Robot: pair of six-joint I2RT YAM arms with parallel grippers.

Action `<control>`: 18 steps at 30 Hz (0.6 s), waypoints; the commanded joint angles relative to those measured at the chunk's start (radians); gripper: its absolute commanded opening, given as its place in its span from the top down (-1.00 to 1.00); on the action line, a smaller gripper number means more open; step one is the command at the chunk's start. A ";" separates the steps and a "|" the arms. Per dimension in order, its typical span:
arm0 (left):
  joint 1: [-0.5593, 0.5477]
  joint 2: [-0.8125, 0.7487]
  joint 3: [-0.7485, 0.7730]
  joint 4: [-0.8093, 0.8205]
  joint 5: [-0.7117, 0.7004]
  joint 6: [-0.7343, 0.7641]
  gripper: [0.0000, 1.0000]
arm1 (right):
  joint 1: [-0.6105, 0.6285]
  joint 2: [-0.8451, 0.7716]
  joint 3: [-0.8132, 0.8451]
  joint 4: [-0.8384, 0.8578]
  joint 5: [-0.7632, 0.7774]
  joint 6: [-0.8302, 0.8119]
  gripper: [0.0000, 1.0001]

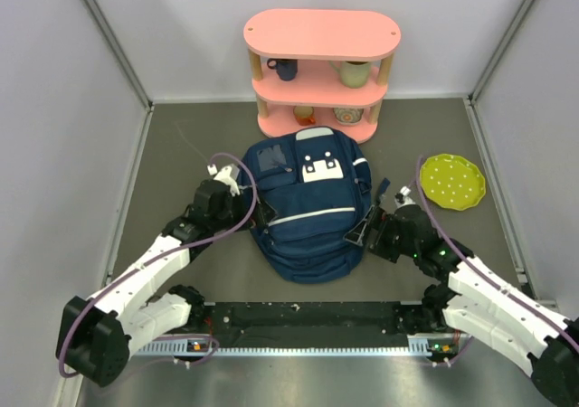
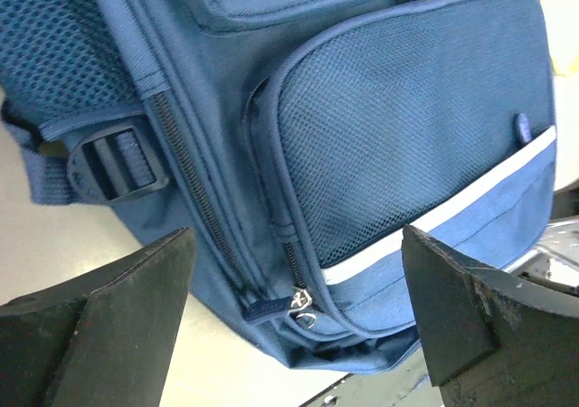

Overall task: Pack the student bag
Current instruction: Zip the student bag at the center of the board.

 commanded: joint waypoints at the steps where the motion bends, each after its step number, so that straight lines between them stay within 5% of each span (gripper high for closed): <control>1: 0.027 0.021 -0.048 0.250 0.127 -0.050 -0.98 | -0.012 0.027 -0.045 0.163 -0.090 0.071 -0.86; 5: 0.031 0.060 -0.060 0.303 0.155 -0.053 -0.86 | -0.012 0.057 -0.099 0.253 -0.110 0.103 -0.84; 11: 0.033 0.103 -0.086 0.369 0.204 -0.068 -0.31 | -0.021 0.126 -0.146 0.367 -0.113 0.119 -0.65; 16: 0.033 0.149 -0.082 0.367 0.271 -0.070 0.51 | -0.033 0.149 -0.148 0.451 -0.113 0.113 0.04; 18: 0.033 0.146 -0.088 0.366 0.272 -0.077 0.69 | -0.044 0.143 -0.140 0.444 -0.108 0.091 0.34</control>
